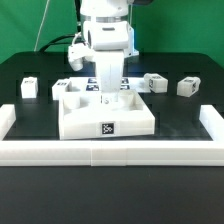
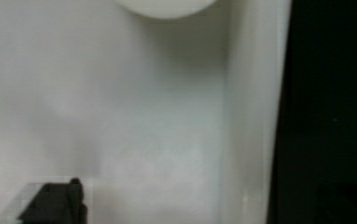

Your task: Assemble one leg

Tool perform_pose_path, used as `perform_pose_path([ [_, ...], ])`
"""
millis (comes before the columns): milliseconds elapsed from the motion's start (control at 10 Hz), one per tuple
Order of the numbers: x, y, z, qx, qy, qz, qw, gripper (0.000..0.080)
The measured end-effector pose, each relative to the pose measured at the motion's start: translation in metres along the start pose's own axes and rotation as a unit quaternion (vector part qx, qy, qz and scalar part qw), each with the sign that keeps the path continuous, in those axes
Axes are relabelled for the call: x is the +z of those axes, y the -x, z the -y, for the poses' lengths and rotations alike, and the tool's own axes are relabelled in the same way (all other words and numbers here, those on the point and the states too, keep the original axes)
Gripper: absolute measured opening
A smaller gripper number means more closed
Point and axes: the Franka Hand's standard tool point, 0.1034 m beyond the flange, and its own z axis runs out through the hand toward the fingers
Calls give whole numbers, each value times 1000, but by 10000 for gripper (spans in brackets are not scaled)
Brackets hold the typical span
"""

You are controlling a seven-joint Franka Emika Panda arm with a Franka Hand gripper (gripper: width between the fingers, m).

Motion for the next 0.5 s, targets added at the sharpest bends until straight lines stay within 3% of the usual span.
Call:
perform_pose_path([
  [300,2,-1,1,1,-2,-1,1000,650],
  [400,2,-1,1,1,-2,-1,1000,559],
  [500,2,-1,1,1,-2,-1,1000,377],
])
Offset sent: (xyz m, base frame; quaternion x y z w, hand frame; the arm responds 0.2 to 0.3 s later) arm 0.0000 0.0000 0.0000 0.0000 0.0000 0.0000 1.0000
